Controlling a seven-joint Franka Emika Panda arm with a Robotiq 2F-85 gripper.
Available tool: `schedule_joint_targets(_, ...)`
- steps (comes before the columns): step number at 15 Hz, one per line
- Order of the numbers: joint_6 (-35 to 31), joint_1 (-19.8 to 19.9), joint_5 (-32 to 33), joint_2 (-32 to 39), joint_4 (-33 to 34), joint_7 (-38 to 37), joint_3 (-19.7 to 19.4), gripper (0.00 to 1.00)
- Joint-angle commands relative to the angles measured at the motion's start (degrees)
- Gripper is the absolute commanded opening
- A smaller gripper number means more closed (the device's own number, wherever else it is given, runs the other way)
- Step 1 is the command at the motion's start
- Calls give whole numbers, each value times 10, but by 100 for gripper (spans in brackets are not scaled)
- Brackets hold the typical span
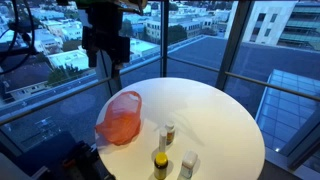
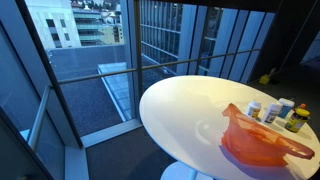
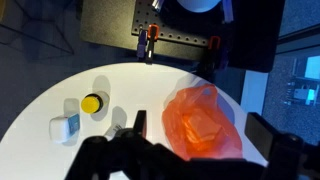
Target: Put the white and blue bottle in the plastic bag
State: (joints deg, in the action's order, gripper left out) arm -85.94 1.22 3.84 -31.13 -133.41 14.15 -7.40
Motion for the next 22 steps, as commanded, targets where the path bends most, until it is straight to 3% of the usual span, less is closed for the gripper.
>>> schedule_joint_targets(1, 1, 2, -1, 0, 1, 1, 2, 100)
schedule_joint_targets(9, -25, 11, 9, 22, 10, -16, 2, 100)
schedule_joint_targets(22, -265, 53, 29, 135, -33, -18, -13, 100)
